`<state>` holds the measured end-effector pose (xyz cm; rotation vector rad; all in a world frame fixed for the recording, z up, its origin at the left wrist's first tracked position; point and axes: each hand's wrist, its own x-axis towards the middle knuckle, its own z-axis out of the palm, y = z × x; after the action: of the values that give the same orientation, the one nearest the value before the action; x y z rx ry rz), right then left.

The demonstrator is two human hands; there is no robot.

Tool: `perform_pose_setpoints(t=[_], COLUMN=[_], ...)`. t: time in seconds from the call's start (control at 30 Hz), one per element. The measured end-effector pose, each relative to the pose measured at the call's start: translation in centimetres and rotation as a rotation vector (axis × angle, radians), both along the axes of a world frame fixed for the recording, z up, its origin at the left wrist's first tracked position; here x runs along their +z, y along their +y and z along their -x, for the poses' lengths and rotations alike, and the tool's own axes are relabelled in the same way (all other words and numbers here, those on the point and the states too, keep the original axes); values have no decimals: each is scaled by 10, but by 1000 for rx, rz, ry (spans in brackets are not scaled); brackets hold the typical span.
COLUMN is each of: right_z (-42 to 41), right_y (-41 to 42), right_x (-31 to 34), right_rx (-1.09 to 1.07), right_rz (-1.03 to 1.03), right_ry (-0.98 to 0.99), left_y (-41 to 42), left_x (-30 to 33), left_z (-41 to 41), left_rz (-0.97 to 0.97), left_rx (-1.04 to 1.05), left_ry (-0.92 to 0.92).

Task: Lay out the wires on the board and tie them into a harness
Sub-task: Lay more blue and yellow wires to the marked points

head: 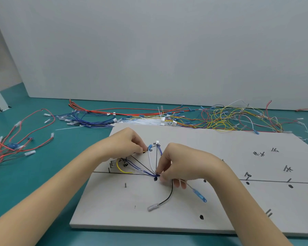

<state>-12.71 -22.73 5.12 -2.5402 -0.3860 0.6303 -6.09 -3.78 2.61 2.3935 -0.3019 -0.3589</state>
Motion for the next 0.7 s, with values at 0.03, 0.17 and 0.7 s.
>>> perform_pose_setpoints(t=[0.03,0.17,0.7], right_z=[0,0,-3], right_y=[0,-2,-5], right_x=[0,2,-5], right_rx=[4,10,-27], right_rz=[2,3,-133], right_ry=[-3,-4,35], left_y=[1,-2,2], left_x=[1,0,5], left_z=[0,1,8], left_rz=[15,68,191], left_rx=[2,33,45], left_ry=[19,42,218])
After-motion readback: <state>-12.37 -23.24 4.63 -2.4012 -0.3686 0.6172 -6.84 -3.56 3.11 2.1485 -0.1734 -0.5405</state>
